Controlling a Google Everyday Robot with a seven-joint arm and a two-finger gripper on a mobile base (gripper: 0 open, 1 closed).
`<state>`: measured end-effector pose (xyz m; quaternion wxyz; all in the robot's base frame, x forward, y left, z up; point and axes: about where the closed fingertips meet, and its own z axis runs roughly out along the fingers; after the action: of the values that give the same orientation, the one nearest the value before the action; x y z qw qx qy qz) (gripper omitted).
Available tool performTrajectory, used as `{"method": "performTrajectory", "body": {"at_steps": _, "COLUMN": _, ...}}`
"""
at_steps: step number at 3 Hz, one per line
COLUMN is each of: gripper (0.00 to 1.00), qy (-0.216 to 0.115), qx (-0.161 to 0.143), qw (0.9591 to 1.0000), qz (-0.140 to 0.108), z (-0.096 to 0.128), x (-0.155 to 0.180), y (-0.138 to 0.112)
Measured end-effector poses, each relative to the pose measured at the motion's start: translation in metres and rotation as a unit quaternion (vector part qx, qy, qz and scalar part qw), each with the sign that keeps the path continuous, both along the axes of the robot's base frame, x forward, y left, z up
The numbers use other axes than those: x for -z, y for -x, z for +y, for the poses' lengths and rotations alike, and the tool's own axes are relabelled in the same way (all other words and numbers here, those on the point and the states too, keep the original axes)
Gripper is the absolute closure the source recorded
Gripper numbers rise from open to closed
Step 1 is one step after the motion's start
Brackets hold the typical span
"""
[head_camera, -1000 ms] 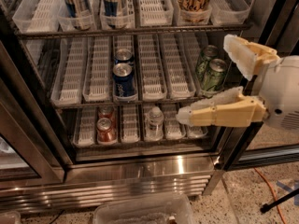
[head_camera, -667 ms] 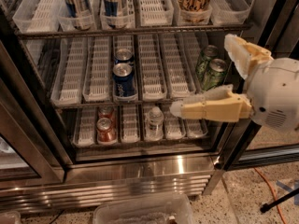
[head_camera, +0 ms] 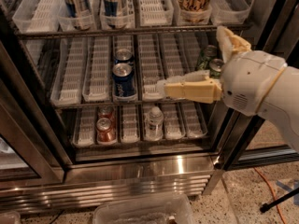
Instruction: Pick redbull can from top shelf of fridge
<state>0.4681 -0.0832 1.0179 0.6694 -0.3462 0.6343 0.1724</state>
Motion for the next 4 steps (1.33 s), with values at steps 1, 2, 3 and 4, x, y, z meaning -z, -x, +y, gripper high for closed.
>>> {"method": "performTrajectory", "body": {"at_steps": 1, "gripper": 0.0, "qy": -0.021, "qx": -0.005, "qw": 0.9997, "qz": -0.011, "z": 0.015, "x": -0.006, "y": -0.015}}
{"method": "performTrajectory", "body": {"at_steps": 2, "gripper": 0.0, "qy": -0.07, "qx": 0.002, "qw": 0.9975, "qz": -0.011, "z": 0.04, "x": -0.015, "y": -0.027}}
{"method": "performTrajectory", "body": {"at_steps": 3, "gripper": 0.0, "qy": -0.07, "qx": 0.002, "qw": 0.9975, "qz": -0.011, "z": 0.04, "x": -0.015, "y": -0.027}}
{"method": "performTrajectory", "body": {"at_steps": 4, "gripper": 0.0, "qy": -0.065, "qx": 0.01, "qw": 0.9976, "qz": -0.02, "z": 0.043, "x": -0.019, "y": -0.027}}
